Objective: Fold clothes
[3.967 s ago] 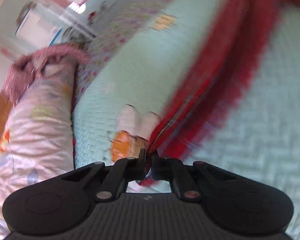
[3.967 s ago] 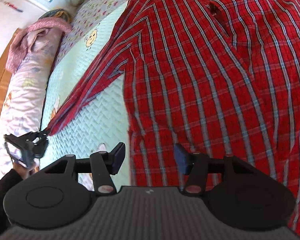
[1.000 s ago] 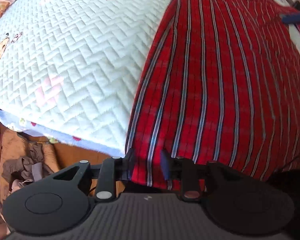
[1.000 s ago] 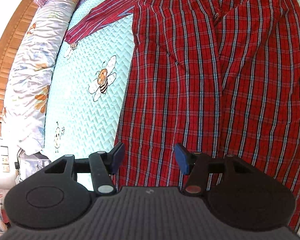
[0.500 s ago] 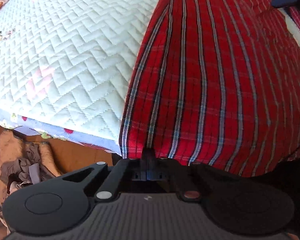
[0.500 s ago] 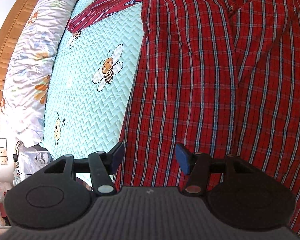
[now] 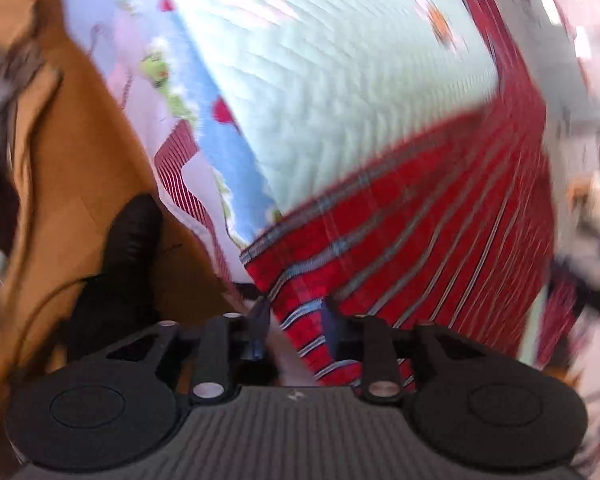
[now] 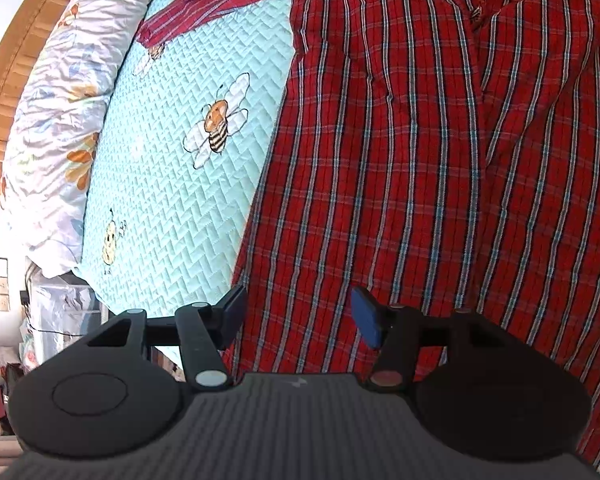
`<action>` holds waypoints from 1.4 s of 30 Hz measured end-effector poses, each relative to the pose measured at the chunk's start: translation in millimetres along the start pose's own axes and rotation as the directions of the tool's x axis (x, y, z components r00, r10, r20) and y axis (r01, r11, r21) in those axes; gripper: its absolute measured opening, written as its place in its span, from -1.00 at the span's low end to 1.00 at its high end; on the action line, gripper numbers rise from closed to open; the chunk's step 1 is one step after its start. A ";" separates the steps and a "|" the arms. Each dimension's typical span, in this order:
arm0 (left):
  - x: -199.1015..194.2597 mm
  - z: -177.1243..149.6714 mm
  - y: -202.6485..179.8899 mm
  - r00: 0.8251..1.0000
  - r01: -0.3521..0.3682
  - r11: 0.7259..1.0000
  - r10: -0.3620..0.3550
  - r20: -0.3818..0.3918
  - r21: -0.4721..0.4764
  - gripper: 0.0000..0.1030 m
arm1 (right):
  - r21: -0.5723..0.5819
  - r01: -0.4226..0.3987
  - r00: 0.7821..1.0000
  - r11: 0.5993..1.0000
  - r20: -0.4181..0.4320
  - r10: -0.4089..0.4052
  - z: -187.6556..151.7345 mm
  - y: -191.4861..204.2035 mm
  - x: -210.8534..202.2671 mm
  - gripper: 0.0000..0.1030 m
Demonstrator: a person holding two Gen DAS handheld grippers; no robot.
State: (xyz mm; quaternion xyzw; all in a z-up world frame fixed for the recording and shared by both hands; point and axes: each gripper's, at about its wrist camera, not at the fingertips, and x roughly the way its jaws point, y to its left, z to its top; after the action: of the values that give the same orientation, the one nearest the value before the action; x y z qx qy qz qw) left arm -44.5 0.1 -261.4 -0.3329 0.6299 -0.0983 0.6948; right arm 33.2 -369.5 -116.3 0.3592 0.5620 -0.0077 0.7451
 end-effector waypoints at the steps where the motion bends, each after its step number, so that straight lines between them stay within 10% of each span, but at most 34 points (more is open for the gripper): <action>1: 0.6 1.3 6.9 0.999 0.032 0.998 -0.032 0.008 -0.058 -0.39 | -0.005 0.003 1.000 1.000 -0.003 -0.003 0.2 0.1 0.4 0.15; 7: -2.7 -2.6 32.7 0.983 0.183 0.938 -0.170 0.071 -0.295 -0.42 | -0.033 0.006 1.000 0.999 -0.013 -0.006 -2.0 5.1 1.1 0.15; 17: -11.8 -11.3 64.3 0.979 0.199 0.888 -0.161 0.126 -0.415 -0.42 | -0.064 0.007 1.000 0.998 -0.024 -0.008 -3.7 10.3 1.5 0.15; 28: 3.0 -10.5 57.5 0.952 0.306 0.861 -0.275 0.133 -0.406 -0.44 | -0.093 0.008 0.999 0.996 -0.050 -0.012 -4.8 18.0 10.0 0.16; 33: 8.3 -3.6 50.7 0.947 0.320 0.878 -0.296 0.123 -0.356 -0.93 | -0.088 0.014 0.999 0.996 -0.051 -0.019 -3.0 15.3 10.9 0.16; 38: -2.6 -9.4 53.0 0.944 0.328 0.883 -0.295 0.146 -0.334 -1.00 | -0.084 0.018 0.998 0.996 -0.052 -0.022 -2.6 15.6 12.4 0.16; 42: -26.5 -13.0 62.2 0.911 0.405 0.843 -0.341 0.231 -0.354 -1.00 | -0.096 0.018 0.998 0.995 -0.056 -0.024 -3.5 19.7 12.2 0.16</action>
State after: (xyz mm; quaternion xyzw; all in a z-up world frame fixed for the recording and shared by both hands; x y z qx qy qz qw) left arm -79.4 57.7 -276.2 -0.5892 0.5021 -0.0761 0.6285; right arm 42.9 -348.1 -116.6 0.3175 0.5866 0.0216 0.7447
